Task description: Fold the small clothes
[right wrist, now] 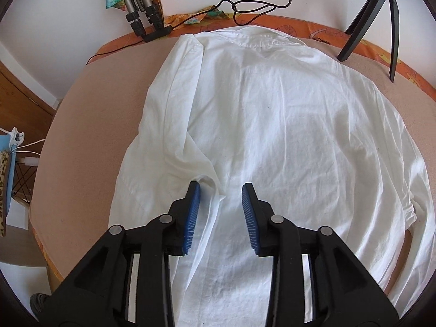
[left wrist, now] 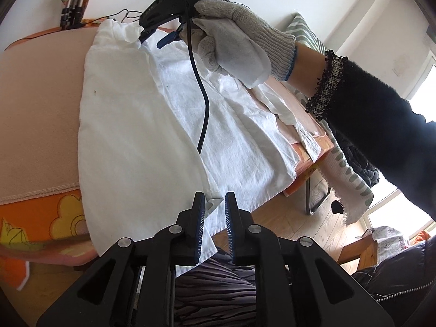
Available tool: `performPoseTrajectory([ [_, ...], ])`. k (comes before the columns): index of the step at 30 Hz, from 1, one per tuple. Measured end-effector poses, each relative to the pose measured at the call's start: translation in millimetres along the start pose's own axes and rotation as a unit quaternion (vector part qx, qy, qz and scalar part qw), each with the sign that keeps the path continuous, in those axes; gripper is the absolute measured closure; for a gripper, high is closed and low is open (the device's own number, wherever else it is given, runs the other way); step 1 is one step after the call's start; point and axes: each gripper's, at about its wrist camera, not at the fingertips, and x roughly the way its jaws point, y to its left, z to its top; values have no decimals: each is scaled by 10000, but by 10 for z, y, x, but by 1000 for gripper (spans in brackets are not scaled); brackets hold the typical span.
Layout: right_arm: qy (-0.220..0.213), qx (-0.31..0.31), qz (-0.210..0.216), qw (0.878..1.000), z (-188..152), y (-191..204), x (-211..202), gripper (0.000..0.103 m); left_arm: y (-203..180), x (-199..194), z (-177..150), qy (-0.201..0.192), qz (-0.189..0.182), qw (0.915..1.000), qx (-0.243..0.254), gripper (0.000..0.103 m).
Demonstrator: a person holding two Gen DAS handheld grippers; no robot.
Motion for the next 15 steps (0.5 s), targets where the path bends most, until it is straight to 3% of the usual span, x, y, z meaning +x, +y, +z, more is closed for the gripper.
performPoseTrajectory([
  [3, -226, 101, 36, 9997, -44, -128, -187, 52, -43, -96, -15, 23, 59, 10000, 77, 77],
  [9, -728, 36, 48, 9973, -265, -259, -756, 49, 21, -416, -42, -259, 99, 9996, -105, 76],
  [15, -1312, 88, 145, 9912, -732, -501, -1406, 43, 49, -679, 45, -703, 343, 9969, -110, 76],
])
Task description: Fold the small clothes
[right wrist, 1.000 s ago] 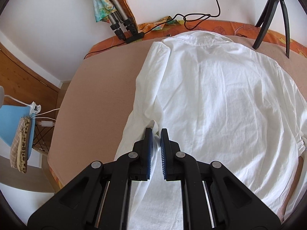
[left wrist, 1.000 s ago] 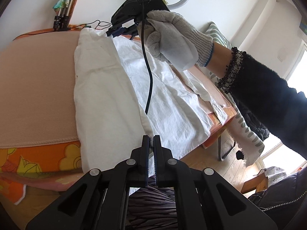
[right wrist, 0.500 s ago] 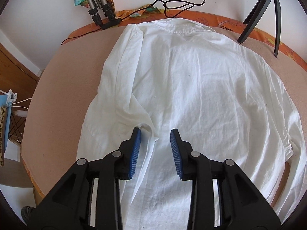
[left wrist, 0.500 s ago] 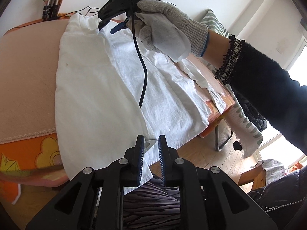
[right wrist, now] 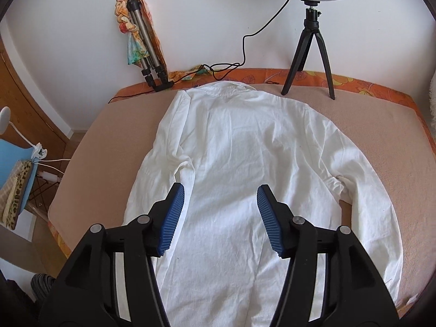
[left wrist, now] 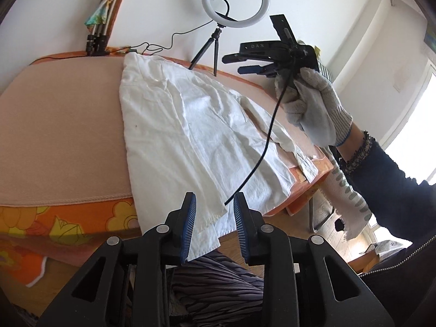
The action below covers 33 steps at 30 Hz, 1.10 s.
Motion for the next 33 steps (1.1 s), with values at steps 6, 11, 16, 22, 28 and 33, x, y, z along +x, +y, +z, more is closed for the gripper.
performPoseTrajectory([
  [6, -409, 450, -206, 9979, -439, -460, -596, 40, -47, -28, 136, -244, 120, 9996, 122, 76],
  [11, -583, 996, -667, 9911, -871, -1046, -1010, 40, -160, 52, 231, -334, 18, 9990, 287, 76],
  [16, -570, 1535, -1077, 9806, -1261, -1688, -1313, 40, -310, 215, 305, -318, -132, 9985, 419, 76],
  [22, -528, 2049, -1509, 9656, -1741, -2358, -1526, 40, -451, 452, 384, -235, -279, 9982, 480, 67],
  [28, -293, 2627, -1534, 9522, -2245, -2897, -1486, 40, -576, 713, 449, -51, -360, 9974, 618, 67],
  [33, -202, 3043, -1215, 9446, -2561, -3087, -1409, 40, -693, 898, 512, 80, -391, 9968, 698, 67],
])
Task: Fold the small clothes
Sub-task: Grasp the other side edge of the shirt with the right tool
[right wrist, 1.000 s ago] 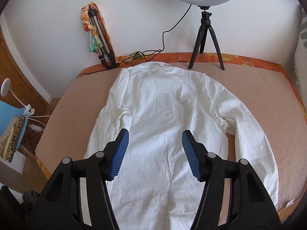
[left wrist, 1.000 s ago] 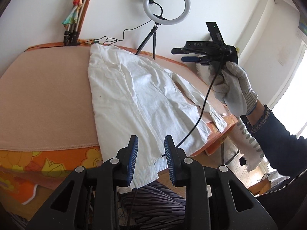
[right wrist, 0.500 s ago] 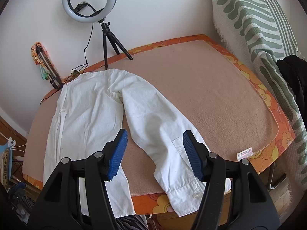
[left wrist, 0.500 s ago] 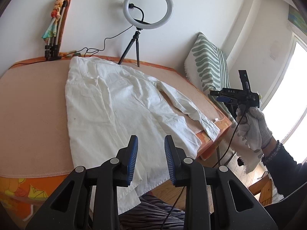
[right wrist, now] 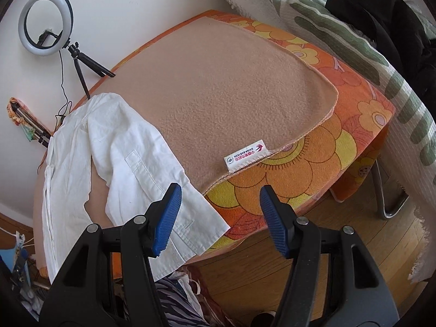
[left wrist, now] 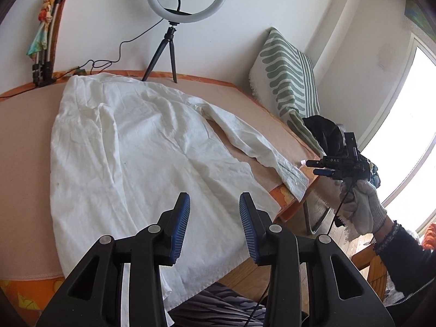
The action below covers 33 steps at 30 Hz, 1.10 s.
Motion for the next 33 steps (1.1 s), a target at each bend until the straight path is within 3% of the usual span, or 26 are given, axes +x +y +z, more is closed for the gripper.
performPoseTrajectory([
  [7, 145, 104, 309, 9994, -153, -29, 80, 45, 17, 219, 102, 99, -77, 9999, -108, 67],
  [15, 170, -448, -277, 9985, -263, 230, 132, 48, 74, 302, 102, 242, -107, 9994, -239, 67],
  [16, 158, -529, -407, 9976, -278, 270, 137, 50, 77, 310, 94, 266, -112, 9993, -238, 67],
  [19, 112, -893, -839, 9924, -323, 414, 165, 73, 104, 313, 90, 275, -123, 9991, -298, 67],
  [21, 137, -1007, -839, 9913, -346, 473, 170, 93, 136, 303, 91, 250, -158, 9986, -432, 67],
  [26, 13, -883, -771, 9931, -324, 503, 71, 97, 156, 266, 90, 242, -116, 9987, -443, 67],
  [29, -294, -830, -611, 9942, -245, 590, -134, 98, 186, 253, 107, 241, -64, 9988, -428, 67],
  [33, -810, -1304, -296, 9877, -215, 1005, -487, 98, 280, 247, 136, 221, -58, 9974, -679, 67],
])
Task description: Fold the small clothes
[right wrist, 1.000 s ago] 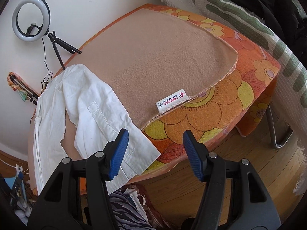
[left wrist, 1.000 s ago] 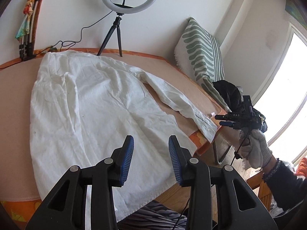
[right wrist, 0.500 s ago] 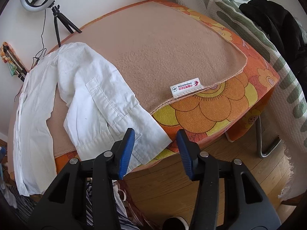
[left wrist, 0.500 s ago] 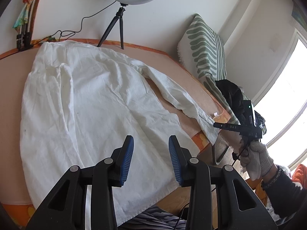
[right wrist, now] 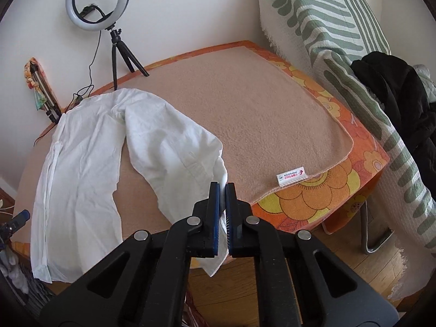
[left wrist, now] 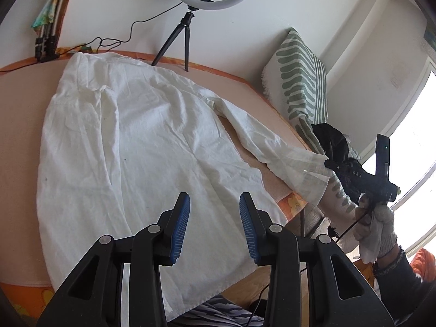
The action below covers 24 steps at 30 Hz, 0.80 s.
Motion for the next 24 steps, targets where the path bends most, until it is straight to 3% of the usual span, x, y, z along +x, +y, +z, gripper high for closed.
performPoseTrajectory([
  [5, -332, -892, 726, 9928, 18, 732, -311, 98, 96, 18, 32, -14, -3, 9996, -273, 67],
  [11, -197, -1726, 1480, 9736, -269, 1445, -343, 98, 151, 102, 36, 56, -304, 9975, -633, 67],
  [17, 177, -2074, 1862, 9602, -597, 1761, -131, 98, 121, 356, 13, 295, -805, 9909, -1033, 66],
  [20, 371, -2201, 2027, 9535, -742, 1856, -13, 98, 90, 543, -2, 520, -1013, 9862, -1203, 57],
  [24, 550, -2325, 2195, 9459, -905, 1942, 75, 98, 89, 813, -37, 752, -1393, 9746, -1584, 57],
])
